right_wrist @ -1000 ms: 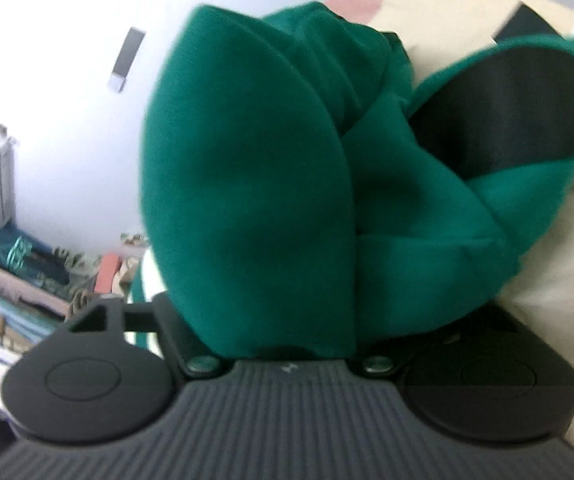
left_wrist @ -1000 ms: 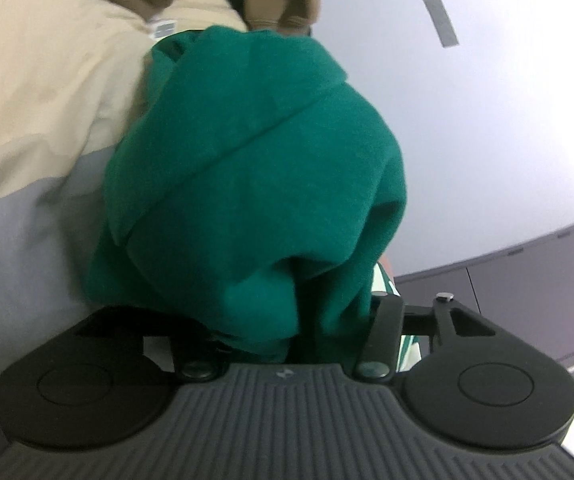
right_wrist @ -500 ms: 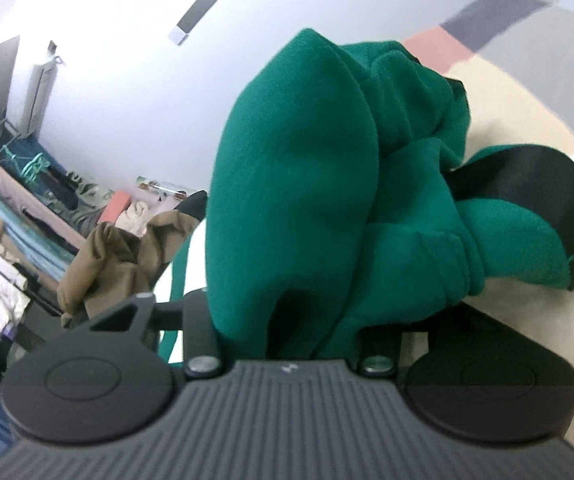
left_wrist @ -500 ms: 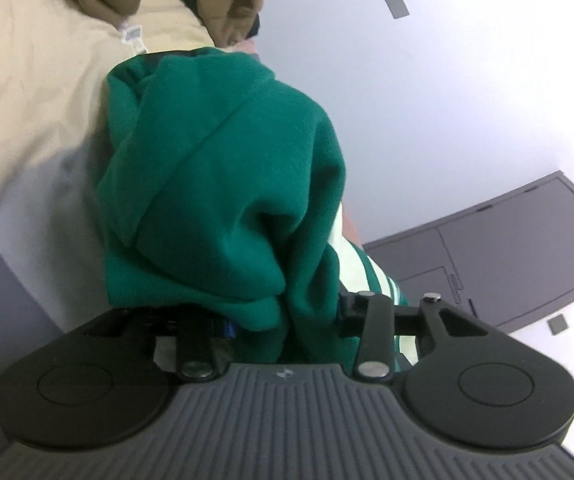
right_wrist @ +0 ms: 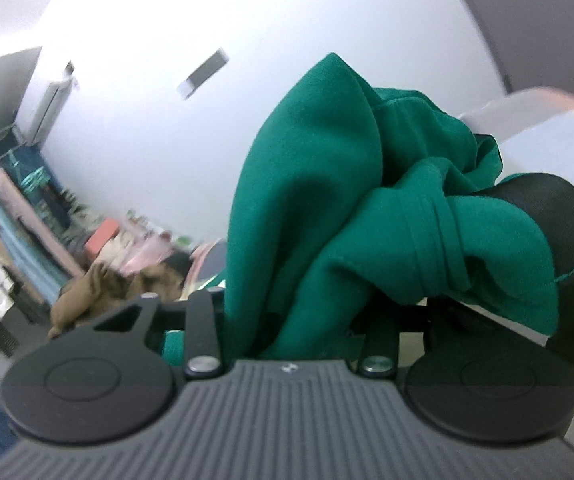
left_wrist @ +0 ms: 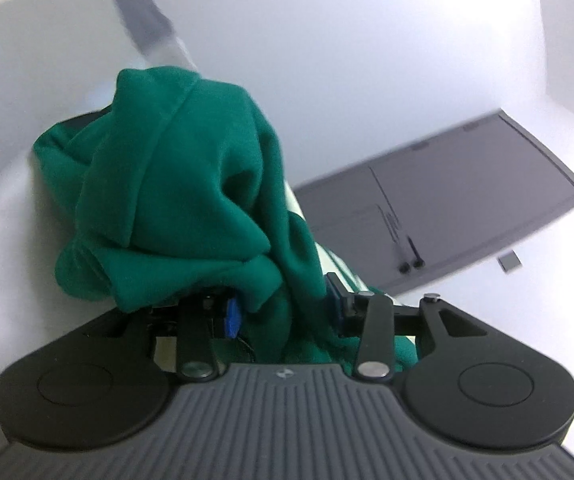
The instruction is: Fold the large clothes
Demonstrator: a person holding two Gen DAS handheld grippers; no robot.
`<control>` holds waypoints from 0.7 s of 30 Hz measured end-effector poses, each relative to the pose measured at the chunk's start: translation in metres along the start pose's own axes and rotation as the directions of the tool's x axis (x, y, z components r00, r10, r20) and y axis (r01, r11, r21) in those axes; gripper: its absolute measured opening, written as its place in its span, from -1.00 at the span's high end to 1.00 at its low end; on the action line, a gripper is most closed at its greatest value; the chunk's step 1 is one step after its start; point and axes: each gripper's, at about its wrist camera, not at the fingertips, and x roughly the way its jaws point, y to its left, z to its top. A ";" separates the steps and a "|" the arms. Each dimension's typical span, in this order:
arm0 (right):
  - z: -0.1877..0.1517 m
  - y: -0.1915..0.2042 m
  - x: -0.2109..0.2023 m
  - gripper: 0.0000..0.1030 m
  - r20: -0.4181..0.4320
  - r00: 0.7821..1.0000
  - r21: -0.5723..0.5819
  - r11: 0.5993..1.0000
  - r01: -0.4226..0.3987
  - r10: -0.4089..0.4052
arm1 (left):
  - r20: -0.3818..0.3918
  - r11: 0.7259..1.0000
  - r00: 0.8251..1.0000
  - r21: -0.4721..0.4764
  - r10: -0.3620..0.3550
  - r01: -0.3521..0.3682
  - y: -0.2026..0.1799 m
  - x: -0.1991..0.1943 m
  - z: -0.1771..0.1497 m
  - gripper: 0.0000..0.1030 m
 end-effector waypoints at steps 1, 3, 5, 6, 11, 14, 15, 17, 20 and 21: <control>0.003 -0.002 0.000 0.13 0.018 1.000 0.004 1.000 0.011 -0.011 | -0.016 1.000 1.000 0.007 -0.015 0.015 -0.007 0.017 -0.003 0.10; 0.017 -0.027 -0.016 0.13 0.061 0.998 0.015 0.999 0.034 -0.035 | -0.049 0.999 0.998 0.029 -0.039 0.041 -0.020 0.047 -0.009 0.10; 0.023 -0.047 -0.026 0.13 0.102 0.993 0.023 0.998 0.055 -0.057 | -0.083 0.996 0.995 0.062 -0.058 0.063 -0.034 0.080 -0.018 0.12; 0.024 -0.057 -0.032 0.14 0.122 0.990 0.030 0.998 0.061 -0.064 | -0.095 0.994 0.994 0.082 -0.062 0.070 -0.038 0.092 -0.021 0.14; 0.007 -0.105 -0.040 0.39 0.158 0.979 0.077 0.990 0.118 -0.129 | -0.156 0.977 0.986 0.199 -0.050 0.081 -0.045 0.129 -0.055 0.23; -0.017 -0.124 -0.034 0.41 0.128 0.982 0.105 0.986 0.128 -0.141 | -0.174 0.983 0.985 0.178 -0.006 0.038 -0.024 0.138 -0.066 0.23; -0.024 -0.126 -0.032 0.41 0.119 0.982 0.113 0.985 0.130 -0.144 | -0.178 0.981 0.984 0.193 0.018 0.017 -0.018 0.138 -0.070 0.23; -0.038 -0.128 -0.023 0.42 0.090 0.982 0.115 0.981 0.156 -0.167 | -0.192 0.980 0.981 0.200 0.042 -0.003 -0.006 0.137 -0.078 0.23; -0.050 -0.150 -0.030 0.42 0.058 0.982 0.134 0.977 0.169 -0.178 | -0.210 0.980 0.976 0.198 0.051 -0.009 0.004 0.133 -0.088 0.23; -0.053 -0.149 -0.026 0.42 0.054 0.982 0.140 0.975 0.172 -0.181 | -0.210 0.978 0.976 0.208 0.057 -0.012 0.007 0.137 -0.083 0.23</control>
